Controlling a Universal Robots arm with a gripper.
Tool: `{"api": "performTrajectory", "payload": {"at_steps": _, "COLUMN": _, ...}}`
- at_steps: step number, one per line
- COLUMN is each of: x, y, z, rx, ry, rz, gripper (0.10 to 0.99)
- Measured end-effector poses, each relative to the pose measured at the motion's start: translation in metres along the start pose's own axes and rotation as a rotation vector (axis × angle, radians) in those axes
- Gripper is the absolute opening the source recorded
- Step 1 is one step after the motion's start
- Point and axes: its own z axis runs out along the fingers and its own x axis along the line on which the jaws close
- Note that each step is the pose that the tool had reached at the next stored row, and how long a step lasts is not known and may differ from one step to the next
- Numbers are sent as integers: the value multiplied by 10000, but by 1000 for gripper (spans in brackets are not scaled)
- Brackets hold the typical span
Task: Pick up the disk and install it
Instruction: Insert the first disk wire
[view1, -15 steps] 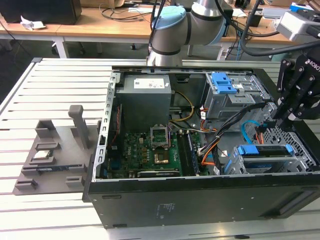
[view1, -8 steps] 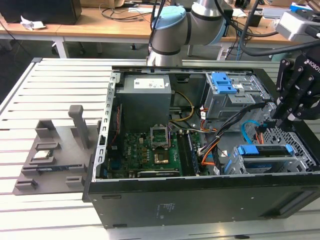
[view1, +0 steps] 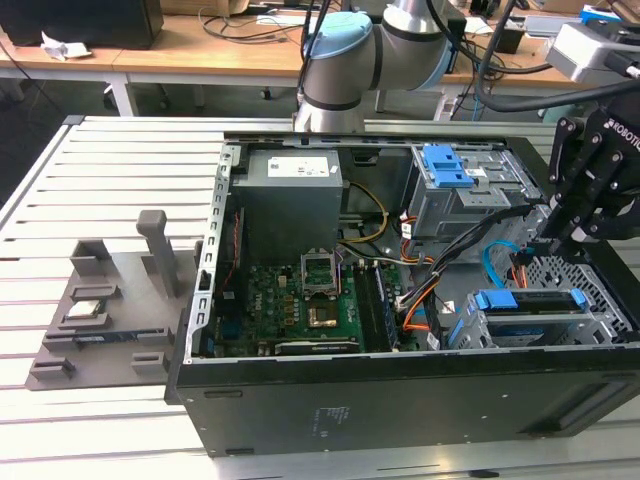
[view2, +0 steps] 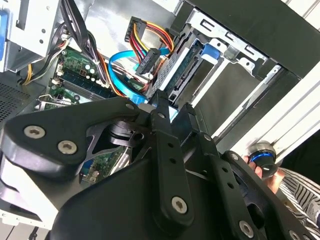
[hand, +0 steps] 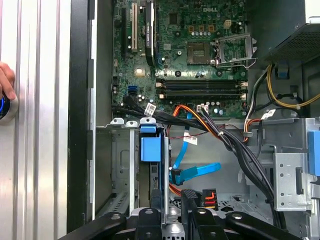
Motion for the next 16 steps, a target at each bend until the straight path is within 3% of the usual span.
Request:
{"api": "performTrajectory", "payload": {"at_steps": 9, "x": -42, "y": 20, "z": 14, "rx": 0, "ry": -2, "rz": -1, "gripper": 302}}
{"api": "performTrajectory", "payload": {"at_steps": 13, "x": -45, "y": 18, "z": 47, "rx": 0, "ry": 1, "rz": -1, "gripper": 302}}
{"api": "performTrajectory", "payload": {"at_steps": 16, "x": -90, "y": 10, "z": 76, "rx": 1, "ry": 39, "rz": 2, "gripper": 302}}
